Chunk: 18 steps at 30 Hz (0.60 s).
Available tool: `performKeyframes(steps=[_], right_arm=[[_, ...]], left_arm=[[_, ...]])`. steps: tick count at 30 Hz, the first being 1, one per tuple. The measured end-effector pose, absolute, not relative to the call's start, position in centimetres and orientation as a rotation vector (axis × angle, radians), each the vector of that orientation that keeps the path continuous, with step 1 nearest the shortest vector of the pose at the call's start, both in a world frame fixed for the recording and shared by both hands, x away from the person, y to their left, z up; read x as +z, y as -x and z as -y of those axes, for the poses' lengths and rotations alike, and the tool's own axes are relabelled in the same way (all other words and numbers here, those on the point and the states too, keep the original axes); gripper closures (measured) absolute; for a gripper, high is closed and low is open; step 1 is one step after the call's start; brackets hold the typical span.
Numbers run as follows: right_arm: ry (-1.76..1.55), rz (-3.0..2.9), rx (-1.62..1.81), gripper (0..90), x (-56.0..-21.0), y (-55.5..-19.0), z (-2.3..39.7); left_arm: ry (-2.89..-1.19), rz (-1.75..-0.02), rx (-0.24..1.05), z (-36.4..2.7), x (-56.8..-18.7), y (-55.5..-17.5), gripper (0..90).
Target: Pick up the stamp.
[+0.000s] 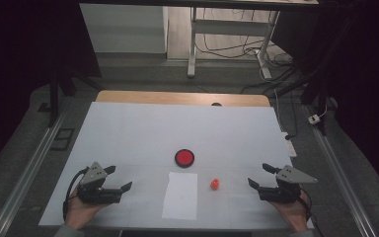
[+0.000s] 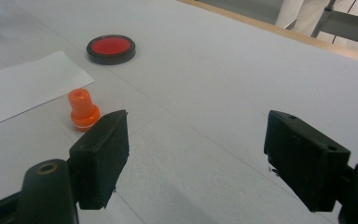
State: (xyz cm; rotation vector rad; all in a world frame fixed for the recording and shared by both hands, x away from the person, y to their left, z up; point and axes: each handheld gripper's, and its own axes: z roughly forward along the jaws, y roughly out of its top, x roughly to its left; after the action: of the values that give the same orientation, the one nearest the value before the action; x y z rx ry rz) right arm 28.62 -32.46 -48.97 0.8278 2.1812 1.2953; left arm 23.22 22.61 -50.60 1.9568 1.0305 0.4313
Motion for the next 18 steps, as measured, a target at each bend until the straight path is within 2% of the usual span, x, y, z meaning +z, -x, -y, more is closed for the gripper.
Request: performKeyframes(steps=[18], right_arm=[[-0.815, -2.170, 1.272, 22.3, -49.09, -28.63, 32.10]], left_arm=[[-1.965, -1.009, 0.411, -22.35, -50.58, -23.62, 16.1]])
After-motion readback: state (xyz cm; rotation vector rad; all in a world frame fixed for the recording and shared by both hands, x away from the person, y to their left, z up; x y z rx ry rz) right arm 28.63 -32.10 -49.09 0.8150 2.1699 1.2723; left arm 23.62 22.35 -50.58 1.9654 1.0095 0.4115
